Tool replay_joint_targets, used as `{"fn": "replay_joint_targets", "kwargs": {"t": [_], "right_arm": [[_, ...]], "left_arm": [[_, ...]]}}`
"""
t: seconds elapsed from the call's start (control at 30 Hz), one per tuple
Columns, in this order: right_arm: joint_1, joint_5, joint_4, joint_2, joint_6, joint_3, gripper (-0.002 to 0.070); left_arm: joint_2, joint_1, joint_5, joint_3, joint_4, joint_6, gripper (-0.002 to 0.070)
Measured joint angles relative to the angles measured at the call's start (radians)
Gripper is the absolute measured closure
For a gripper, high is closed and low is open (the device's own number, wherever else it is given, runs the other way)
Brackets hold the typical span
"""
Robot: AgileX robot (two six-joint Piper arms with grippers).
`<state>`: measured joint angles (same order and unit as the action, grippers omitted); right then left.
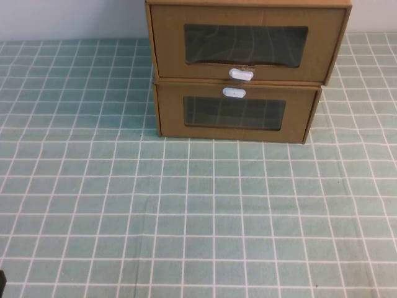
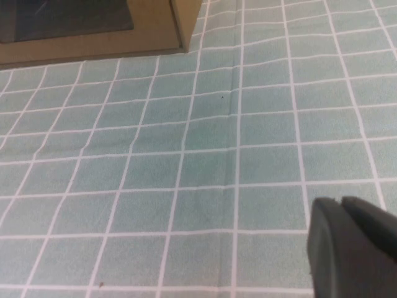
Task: Open the shoe box
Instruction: 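Pull the top drawer of the cardboard box fully open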
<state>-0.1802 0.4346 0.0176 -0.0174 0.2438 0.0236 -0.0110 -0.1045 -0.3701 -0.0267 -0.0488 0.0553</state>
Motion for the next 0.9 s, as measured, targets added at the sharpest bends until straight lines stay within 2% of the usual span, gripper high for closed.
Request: {"fn": "replay_joint_targets", "kwargs": {"t": [0.9], "right_arm": [[0.000,-0.002,-0.045,0.000,0.000,0.000,0.0689]], "left_arm": [[0.000,0.000,0.026,0.000,0.004,0.000,0.0680]]}}
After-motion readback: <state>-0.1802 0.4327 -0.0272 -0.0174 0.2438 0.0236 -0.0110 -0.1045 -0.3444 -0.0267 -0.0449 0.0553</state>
